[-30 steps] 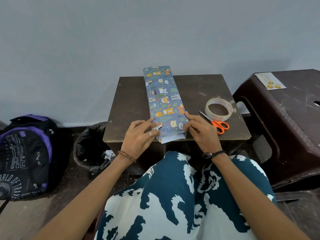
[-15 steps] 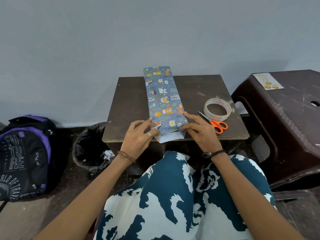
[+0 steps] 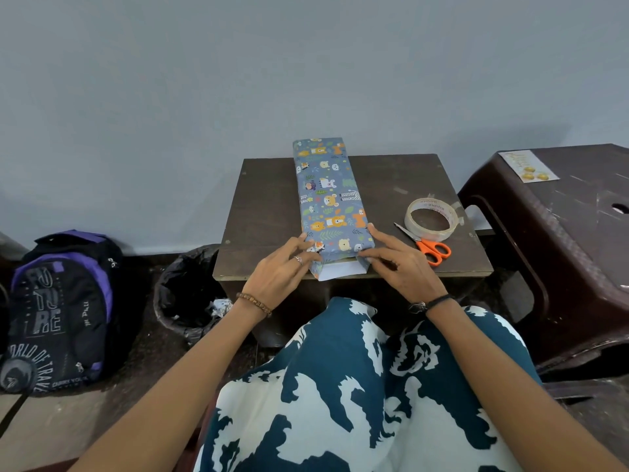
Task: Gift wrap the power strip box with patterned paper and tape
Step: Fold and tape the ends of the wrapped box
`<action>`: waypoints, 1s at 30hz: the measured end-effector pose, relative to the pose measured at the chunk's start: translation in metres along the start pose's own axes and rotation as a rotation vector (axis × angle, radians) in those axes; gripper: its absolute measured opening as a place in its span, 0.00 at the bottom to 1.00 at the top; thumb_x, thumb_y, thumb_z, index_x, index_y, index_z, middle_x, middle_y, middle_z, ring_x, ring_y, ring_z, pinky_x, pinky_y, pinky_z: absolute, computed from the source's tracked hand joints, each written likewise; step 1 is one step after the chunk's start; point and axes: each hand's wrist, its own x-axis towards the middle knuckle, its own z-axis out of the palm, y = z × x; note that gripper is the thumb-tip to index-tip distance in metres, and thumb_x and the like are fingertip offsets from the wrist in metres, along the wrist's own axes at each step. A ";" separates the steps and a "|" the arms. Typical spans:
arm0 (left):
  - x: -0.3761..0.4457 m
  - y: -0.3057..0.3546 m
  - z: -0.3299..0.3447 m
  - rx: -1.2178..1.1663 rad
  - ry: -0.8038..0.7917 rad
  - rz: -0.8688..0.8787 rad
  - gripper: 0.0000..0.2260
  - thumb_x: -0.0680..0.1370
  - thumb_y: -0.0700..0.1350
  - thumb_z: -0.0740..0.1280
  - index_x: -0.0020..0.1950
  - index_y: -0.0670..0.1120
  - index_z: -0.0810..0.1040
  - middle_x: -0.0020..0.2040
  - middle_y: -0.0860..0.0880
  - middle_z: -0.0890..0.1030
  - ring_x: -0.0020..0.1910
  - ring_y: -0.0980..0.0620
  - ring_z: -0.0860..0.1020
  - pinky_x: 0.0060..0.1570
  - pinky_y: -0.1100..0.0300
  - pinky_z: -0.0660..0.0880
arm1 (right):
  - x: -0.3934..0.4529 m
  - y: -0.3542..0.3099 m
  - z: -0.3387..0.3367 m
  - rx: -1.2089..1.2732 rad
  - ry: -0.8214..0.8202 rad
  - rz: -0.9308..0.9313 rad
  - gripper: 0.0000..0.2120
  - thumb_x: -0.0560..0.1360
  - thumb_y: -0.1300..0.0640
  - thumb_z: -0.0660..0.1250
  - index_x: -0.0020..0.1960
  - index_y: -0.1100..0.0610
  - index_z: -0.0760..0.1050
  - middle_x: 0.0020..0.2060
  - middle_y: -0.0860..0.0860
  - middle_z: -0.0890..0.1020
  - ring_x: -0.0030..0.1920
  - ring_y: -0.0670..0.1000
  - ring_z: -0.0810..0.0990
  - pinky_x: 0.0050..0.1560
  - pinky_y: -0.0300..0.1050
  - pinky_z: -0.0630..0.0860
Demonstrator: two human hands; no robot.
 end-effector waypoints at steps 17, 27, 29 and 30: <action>-0.004 -0.002 -0.002 -0.016 -0.030 0.014 0.14 0.69 0.37 0.74 0.53 0.41 0.80 0.58 0.42 0.79 0.62 0.40 0.74 0.62 0.56 0.68 | -0.007 -0.004 0.004 -0.234 0.022 -0.122 0.14 0.69 0.61 0.74 0.53 0.58 0.79 0.65 0.58 0.74 0.56 0.55 0.80 0.38 0.47 0.82; -0.005 0.004 0.006 0.015 0.028 -0.050 0.14 0.67 0.43 0.77 0.49 0.42 0.81 0.55 0.43 0.80 0.62 0.43 0.75 0.60 0.54 0.71 | -0.004 -0.010 0.012 -0.278 0.193 -0.159 0.02 0.68 0.62 0.75 0.40 0.59 0.82 0.58 0.59 0.80 0.45 0.52 0.84 0.35 0.41 0.79; -0.005 0.004 0.008 0.038 0.052 -0.049 0.13 0.67 0.43 0.77 0.48 0.42 0.81 0.54 0.43 0.81 0.61 0.43 0.75 0.61 0.57 0.70 | -0.004 -0.012 0.013 -0.275 0.202 -0.147 0.02 0.69 0.62 0.74 0.40 0.59 0.81 0.58 0.58 0.79 0.47 0.52 0.84 0.36 0.42 0.80; -0.006 0.004 0.009 0.054 0.057 -0.037 0.13 0.67 0.44 0.76 0.48 0.42 0.81 0.54 0.43 0.81 0.61 0.43 0.76 0.61 0.57 0.70 | -0.004 -0.013 0.014 -0.274 0.205 -0.133 0.02 0.69 0.62 0.73 0.40 0.60 0.81 0.59 0.58 0.79 0.47 0.52 0.84 0.36 0.43 0.80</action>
